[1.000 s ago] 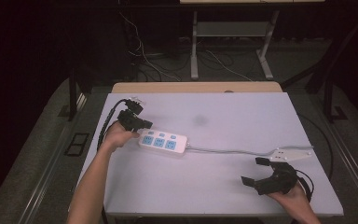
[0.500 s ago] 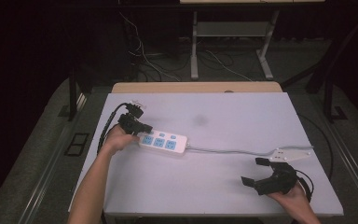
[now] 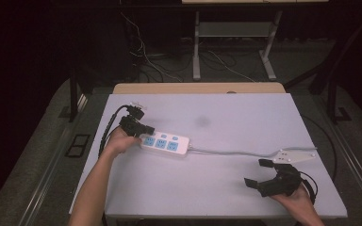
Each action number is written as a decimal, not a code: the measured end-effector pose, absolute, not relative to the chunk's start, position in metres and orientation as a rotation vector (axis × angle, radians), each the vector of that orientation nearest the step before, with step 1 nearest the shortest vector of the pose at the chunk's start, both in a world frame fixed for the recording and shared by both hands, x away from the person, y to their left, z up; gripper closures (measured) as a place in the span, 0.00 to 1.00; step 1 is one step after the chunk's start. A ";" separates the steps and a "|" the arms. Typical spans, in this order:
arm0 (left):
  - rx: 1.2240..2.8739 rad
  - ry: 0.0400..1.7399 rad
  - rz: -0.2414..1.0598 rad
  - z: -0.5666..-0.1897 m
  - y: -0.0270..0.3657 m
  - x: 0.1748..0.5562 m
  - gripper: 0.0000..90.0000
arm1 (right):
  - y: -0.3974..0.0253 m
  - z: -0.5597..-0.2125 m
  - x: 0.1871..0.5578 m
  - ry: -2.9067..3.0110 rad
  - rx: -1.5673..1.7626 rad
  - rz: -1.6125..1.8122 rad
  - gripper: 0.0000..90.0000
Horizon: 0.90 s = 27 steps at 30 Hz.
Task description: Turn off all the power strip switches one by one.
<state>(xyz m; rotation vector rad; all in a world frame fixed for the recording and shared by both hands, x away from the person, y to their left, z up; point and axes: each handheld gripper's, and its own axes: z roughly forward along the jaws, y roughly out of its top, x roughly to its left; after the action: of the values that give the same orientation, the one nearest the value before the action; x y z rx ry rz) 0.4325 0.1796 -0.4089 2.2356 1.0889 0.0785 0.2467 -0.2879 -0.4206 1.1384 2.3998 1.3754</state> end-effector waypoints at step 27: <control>2.272 1.099 0.147 -0.407 0.172 0.429 1.00 | -0.288 -0.421 0.247 2.390 1.139 1.376 0.02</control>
<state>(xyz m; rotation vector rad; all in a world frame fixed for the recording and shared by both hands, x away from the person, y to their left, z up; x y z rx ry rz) 0.4289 0.1716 -0.4073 2.2717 1.0990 0.1473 0.2473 -0.2884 -0.4208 1.1389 2.3900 1.3756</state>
